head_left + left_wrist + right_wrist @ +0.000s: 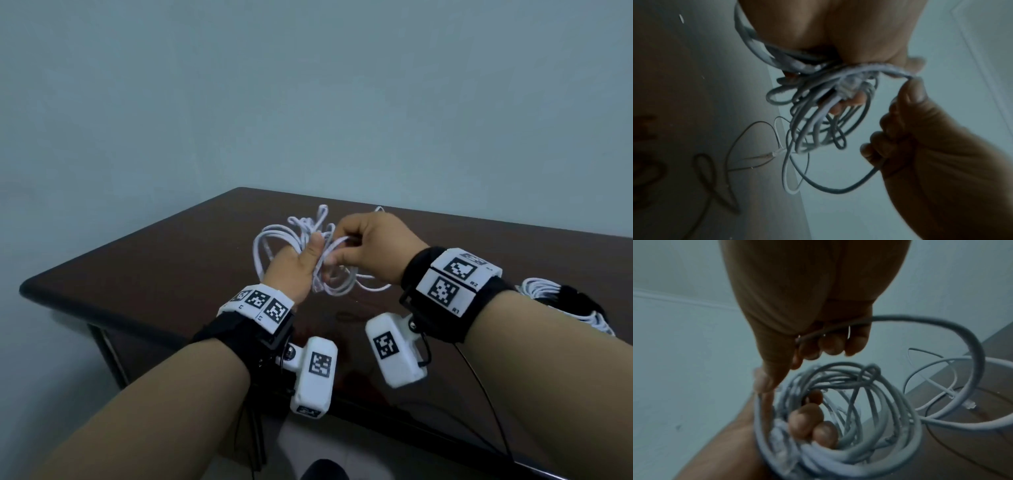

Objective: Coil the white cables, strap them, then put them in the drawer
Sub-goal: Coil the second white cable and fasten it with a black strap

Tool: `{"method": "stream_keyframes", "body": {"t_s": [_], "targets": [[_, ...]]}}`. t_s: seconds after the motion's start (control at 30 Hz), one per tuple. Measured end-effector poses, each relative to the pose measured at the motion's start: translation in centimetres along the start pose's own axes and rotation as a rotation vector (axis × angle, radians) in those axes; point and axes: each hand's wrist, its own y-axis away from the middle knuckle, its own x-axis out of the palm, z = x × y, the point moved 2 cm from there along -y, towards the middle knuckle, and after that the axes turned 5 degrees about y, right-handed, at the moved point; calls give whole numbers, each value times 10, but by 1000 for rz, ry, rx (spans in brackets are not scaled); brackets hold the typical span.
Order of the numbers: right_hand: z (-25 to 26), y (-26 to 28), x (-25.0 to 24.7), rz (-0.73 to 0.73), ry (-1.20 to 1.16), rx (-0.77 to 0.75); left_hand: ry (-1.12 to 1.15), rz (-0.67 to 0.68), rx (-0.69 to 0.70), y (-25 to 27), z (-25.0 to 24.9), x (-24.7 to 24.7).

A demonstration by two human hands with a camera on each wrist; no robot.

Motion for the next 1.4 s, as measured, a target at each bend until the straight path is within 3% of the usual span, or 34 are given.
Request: {"method": "stream_keyframes", "body": {"t_s": [0.1,0.17,0.27,0.37,0.47,0.67,0.83,1.03,1.2,1.33,1.4], "targets": [[-15,-4,-4,-146,-57,145,136,164,38,-4,3,3],[-24,-3,-4,-158,-102,199,182,267,94,-4,3,6],[-36,-3,-1,-132,-232,257,259,318,87,-5,4,6],[-49,-2,-4,-204,-431,305,369,380,69,-3,7,6],[-53,-1,-5,-183,-396,279,551,428,24,3,6,9],[-57,8,6,1,-231,311,968,338,-99,-4,-1,7],[-60,13,13,68,-230,319,1115,270,-115,-8,-4,2],[-61,17,18,241,-67,344,1176,158,-88,-10,-17,-7],[-64,14,17,230,203,456,1164,114,-85,-10,-18,-4],[-56,12,20,283,377,533,1144,-56,-109,-13,-20,-1],[-47,15,20,300,469,491,1141,-164,-137,-15,-20,-2]]}}
